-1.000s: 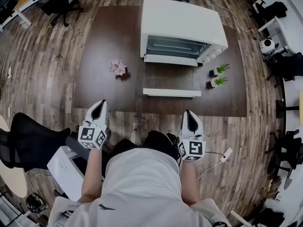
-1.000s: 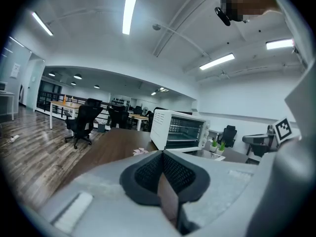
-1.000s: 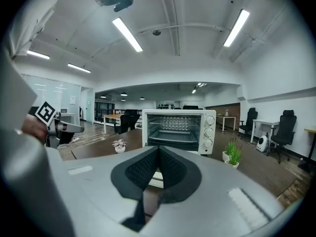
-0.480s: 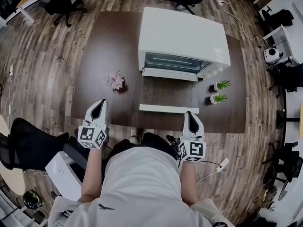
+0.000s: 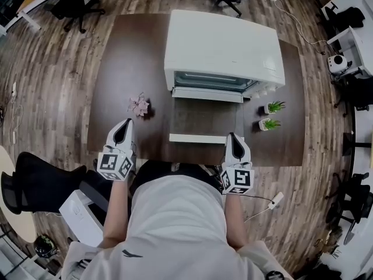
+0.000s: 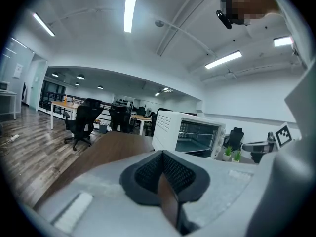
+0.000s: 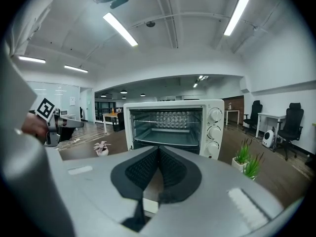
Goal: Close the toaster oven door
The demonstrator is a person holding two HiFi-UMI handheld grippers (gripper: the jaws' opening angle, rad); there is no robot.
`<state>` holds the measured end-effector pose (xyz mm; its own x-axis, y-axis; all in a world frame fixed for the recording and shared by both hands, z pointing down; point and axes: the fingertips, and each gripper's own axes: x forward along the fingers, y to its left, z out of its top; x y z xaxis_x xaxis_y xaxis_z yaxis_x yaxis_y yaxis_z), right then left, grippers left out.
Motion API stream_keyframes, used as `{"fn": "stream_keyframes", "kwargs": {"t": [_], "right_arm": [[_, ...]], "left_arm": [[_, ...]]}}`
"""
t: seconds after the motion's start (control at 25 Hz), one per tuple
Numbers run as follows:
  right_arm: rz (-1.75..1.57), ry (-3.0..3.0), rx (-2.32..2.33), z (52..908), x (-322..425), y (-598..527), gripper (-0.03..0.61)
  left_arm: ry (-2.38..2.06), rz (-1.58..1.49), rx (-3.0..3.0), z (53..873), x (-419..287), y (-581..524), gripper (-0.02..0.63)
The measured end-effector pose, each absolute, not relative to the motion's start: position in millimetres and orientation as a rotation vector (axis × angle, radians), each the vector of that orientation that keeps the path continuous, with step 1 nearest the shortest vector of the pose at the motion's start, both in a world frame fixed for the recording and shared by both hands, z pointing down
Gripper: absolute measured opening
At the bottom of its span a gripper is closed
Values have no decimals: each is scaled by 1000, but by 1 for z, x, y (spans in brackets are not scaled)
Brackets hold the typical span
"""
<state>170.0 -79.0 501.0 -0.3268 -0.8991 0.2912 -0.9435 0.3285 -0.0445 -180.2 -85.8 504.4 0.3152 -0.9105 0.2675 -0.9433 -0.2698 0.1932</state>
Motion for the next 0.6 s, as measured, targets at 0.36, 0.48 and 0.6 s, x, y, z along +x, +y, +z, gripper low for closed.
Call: {"fn": "stream_keyframes", "kwargs": {"t": [0.36, 0.48, 0.6], "right_arm": [[355, -2304, 1602, 554, 158, -58, 3], [403, -2258, 1581, 583, 157, -43, 3], [480, -2198, 1566, 613, 162, -34, 10]], "left_arm": [[-1627, 165, 2296, 509, -188, -100, 3], [-1616, 170, 2293, 512, -189, -98, 3], [-1608, 175, 2291, 516, -191, -96, 3]]}}
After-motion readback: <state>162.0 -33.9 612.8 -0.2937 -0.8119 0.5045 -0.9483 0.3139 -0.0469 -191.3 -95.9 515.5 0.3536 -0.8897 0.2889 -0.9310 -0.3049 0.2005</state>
